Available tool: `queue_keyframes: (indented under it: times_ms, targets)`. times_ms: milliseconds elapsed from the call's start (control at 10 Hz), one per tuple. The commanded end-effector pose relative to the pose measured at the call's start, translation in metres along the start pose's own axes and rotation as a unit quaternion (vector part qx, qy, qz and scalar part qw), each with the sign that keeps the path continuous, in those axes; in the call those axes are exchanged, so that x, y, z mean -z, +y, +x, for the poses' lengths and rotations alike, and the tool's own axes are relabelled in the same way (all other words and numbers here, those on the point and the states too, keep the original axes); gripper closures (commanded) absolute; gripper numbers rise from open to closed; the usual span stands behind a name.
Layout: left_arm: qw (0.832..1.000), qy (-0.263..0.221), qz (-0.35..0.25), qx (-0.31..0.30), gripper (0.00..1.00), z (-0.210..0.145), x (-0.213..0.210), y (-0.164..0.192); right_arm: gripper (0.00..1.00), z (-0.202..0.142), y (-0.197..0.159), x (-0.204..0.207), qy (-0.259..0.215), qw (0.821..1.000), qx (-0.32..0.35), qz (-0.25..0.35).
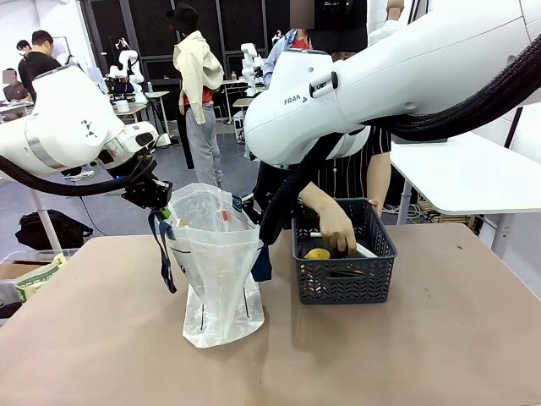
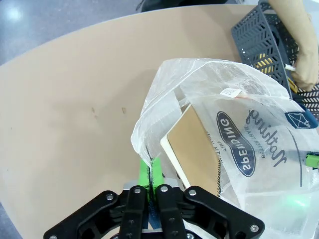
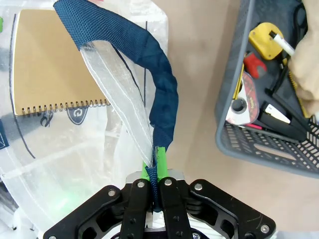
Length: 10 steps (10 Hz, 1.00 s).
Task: Transfer purchased items from the store into the shopping bag.
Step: Move the Reusable shopping bag to the right side of the table.
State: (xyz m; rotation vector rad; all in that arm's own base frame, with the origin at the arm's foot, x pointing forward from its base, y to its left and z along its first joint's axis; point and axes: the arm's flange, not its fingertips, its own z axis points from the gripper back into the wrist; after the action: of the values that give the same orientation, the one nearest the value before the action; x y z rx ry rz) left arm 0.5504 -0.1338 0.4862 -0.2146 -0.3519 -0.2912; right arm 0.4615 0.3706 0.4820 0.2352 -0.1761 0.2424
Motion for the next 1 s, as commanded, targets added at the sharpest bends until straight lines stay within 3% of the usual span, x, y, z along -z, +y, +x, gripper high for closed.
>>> queue_keyframes:
  times_ms: [0,900]
  targets:
    - [1.000,0.000,0.000,0.000,1.00,0.0000,-0.0002,0.0007,1.00,-0.0001,0.0002,-0.0007,-0.001,1.000,-0.002,0.000]
    - [1.000,0.000,0.000,0.000,1.00,0.0000,-0.0002,0.0007,1.00,-0.0001,0.0002,-0.0007,-0.001,1.000,-0.002,0.000]
